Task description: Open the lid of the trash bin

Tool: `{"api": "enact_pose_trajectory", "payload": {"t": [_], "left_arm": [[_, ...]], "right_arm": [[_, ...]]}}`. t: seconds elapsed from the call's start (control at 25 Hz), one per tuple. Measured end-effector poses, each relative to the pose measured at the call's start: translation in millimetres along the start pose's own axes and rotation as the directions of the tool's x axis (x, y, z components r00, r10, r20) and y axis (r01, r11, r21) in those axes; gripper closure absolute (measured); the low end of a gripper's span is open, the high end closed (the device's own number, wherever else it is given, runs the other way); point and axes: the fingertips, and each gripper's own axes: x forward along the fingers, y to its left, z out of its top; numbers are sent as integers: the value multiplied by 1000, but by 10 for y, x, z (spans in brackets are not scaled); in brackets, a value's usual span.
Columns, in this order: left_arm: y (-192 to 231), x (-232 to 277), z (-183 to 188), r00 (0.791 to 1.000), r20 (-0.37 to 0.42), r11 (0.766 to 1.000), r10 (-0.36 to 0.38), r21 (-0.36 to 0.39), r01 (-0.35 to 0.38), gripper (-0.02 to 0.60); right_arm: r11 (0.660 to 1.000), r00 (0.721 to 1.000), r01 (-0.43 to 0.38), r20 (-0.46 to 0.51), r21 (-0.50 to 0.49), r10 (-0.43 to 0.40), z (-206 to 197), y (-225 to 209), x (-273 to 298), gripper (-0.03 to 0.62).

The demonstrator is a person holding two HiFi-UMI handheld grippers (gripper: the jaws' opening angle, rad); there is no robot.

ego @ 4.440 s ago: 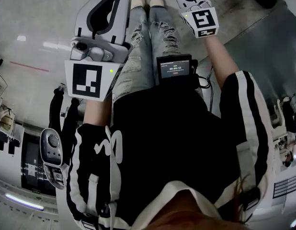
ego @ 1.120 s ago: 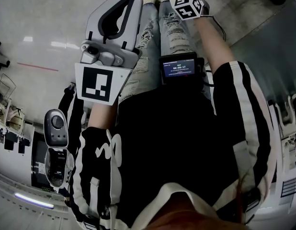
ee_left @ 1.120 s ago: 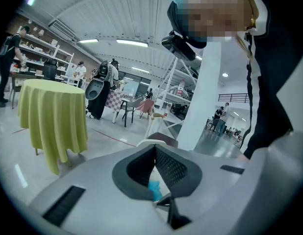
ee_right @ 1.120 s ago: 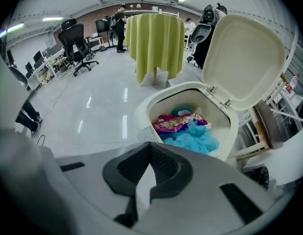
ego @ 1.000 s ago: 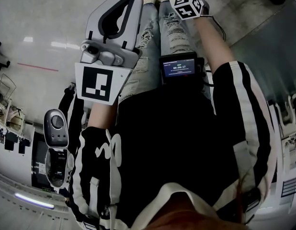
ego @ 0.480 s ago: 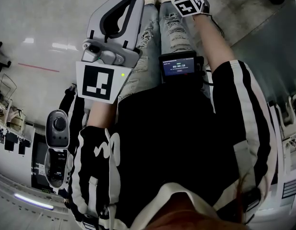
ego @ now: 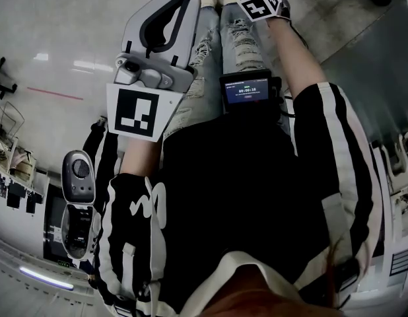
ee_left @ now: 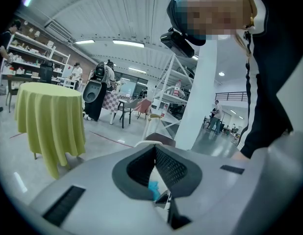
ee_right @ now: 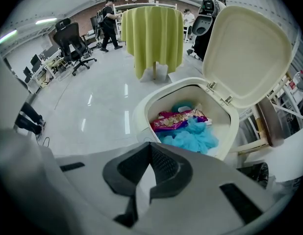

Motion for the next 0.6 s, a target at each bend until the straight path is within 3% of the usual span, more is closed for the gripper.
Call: {"api": "enact_pose_trajectory", "payload": {"t": [0.6], "left_arm": [[-93, 35, 27, 1000, 7, 1000, -20, 7, 19, 574]], "right_arm": [[1000, 994, 2, 112, 20, -4, 269, 27, -242, 585]]}}
